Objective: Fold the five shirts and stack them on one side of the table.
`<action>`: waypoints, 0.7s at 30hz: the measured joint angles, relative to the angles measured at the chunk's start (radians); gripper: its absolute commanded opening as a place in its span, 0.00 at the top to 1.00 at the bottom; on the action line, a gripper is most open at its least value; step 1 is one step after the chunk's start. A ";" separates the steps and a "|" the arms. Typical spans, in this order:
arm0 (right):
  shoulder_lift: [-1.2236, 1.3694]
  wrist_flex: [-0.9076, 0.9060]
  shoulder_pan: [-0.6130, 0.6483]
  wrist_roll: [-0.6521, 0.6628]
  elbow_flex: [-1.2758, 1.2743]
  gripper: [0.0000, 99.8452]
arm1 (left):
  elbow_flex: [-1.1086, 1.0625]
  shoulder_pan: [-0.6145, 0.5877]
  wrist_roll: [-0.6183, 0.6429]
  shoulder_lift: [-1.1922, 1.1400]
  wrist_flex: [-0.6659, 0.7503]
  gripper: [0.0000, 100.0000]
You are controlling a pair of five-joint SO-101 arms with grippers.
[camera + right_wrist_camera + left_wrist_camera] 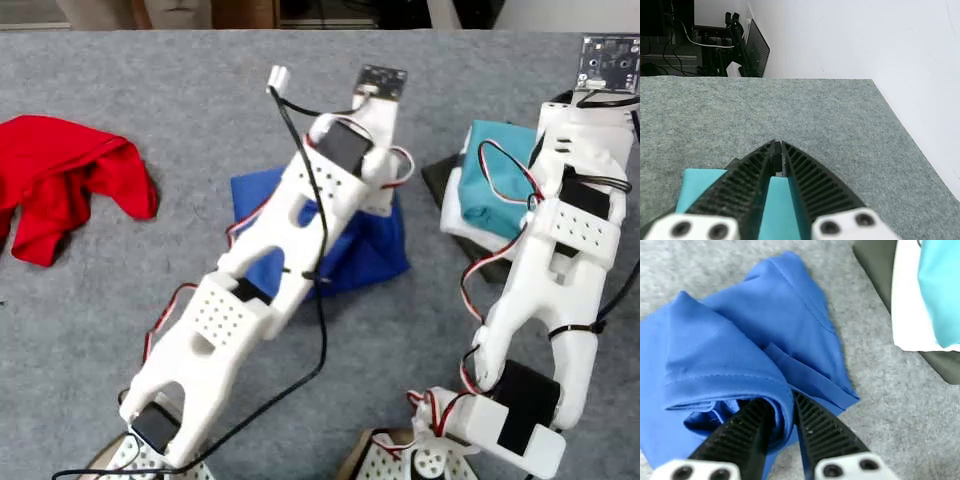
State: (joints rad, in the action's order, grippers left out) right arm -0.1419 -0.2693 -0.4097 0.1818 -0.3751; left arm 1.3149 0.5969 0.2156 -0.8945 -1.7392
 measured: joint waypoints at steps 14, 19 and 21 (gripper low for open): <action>0.000 0.000 0.000 0.000 0.000 0.99 | 0.107 -0.180 0.190 -0.020 -0.005 0.90; 0.003 -0.143 0.110 0.127 0.075 0.99 | 0.135 -0.365 0.190 -0.009 -0.009 0.98; 0.003 -0.262 0.195 0.187 0.124 0.99 | 0.097 -0.436 0.190 -0.008 -0.009 0.98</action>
State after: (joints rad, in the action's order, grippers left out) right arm -0.1389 -0.5317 -0.2148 0.3690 -0.2509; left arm 1.4116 0.1611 0.4058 -0.9022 -1.7484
